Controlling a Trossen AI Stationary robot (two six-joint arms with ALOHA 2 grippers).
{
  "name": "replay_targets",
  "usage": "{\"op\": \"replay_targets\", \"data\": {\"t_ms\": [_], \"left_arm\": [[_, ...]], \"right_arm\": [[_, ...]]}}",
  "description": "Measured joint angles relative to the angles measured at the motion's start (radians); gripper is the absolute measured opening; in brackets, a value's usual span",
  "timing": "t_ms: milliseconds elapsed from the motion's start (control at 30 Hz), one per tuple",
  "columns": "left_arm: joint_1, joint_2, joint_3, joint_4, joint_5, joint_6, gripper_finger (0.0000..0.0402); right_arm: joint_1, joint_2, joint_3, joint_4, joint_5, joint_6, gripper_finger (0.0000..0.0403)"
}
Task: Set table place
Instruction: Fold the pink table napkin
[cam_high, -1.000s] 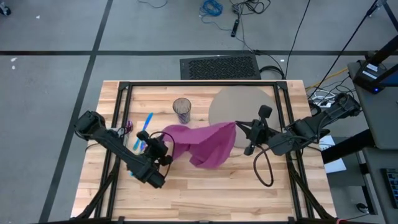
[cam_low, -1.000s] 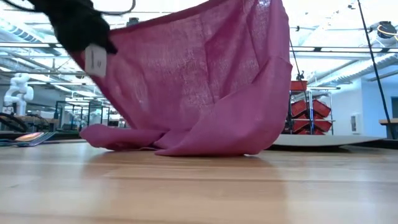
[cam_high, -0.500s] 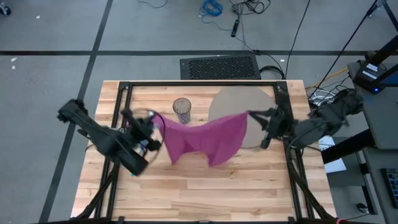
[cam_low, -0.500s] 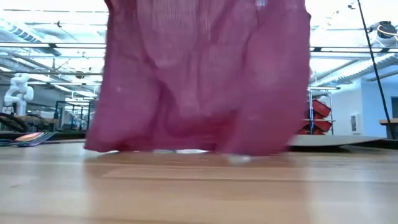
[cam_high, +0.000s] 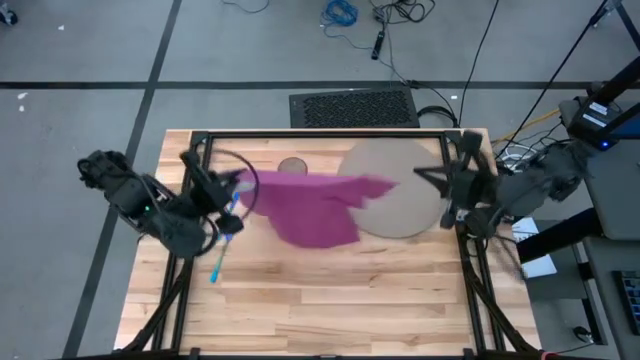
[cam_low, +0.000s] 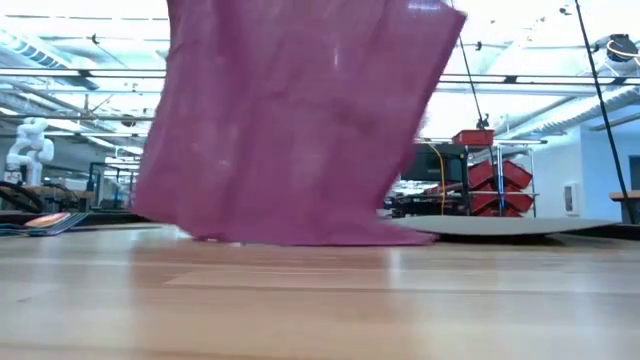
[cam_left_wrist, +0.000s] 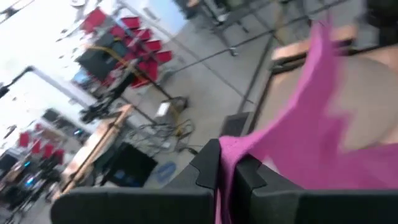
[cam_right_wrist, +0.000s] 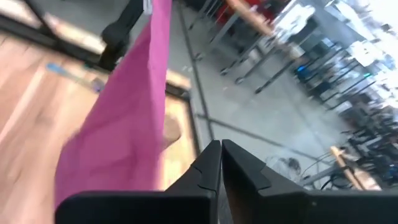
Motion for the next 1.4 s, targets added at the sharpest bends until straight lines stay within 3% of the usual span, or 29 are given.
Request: {"op": "replay_targets", "data": {"t_ms": [133, 267, 433, 600, 733, 867, 1000, 1200, 1400], "left_arm": [[-0.024, 0.057, -0.001, -0.037, 0.033, -0.051, 0.0], [-0.028, 0.086, -0.001, -0.045, 0.061, -0.063, 0.0], [-0.027, 0.101, -0.001, -0.038, 0.079, -0.063, 0.0], [-0.026, 0.1, 0.004, 0.02, 0.08, -0.026, 0.0], [-0.007, 0.1, 0.016, 0.168, 0.08, 0.114, 0.0], [0.036, 0.1, 0.016, 0.36, 0.127, 0.289, 0.0], [0.097, 0.12, 0.017, 0.491, 0.186, 0.402, 0.0], [0.209, 0.17, 0.017, 0.517, 0.217, 0.438, 0.0], [0.268, 0.218, 0.016, 0.635, 0.245, 0.508, 0.0]], "right_arm": [[0.047, 0.05, -0.001, -0.086, -0.024, 0.146, 0.0], [0.054, 0.096, -0.011, -0.11, -0.176, 0.228, 0.0003], [0.047, 0.165, -0.13, -0.052, -0.187, 0.237, 0.0052], [-0.002, 0.217, -0.318, 0.188, -0.126, 0.221, 0.0136], [-0.02, 0.258, -0.474, 0.569, -0.127, 0.154, 0.0182], [-0.034, 0.311, -0.602, 0.97, -0.12, 0.069, 0.0193], [-0.052, 0.367, -0.657, 1.225, -0.117, 0.001, 0.0187], [-0.063, 0.441, -0.639, 1.28, -0.111, 0.007, 0.0183], [-0.076, 0.49, -0.636, 1.282, -0.021, 0.044, 0.0185]]}}
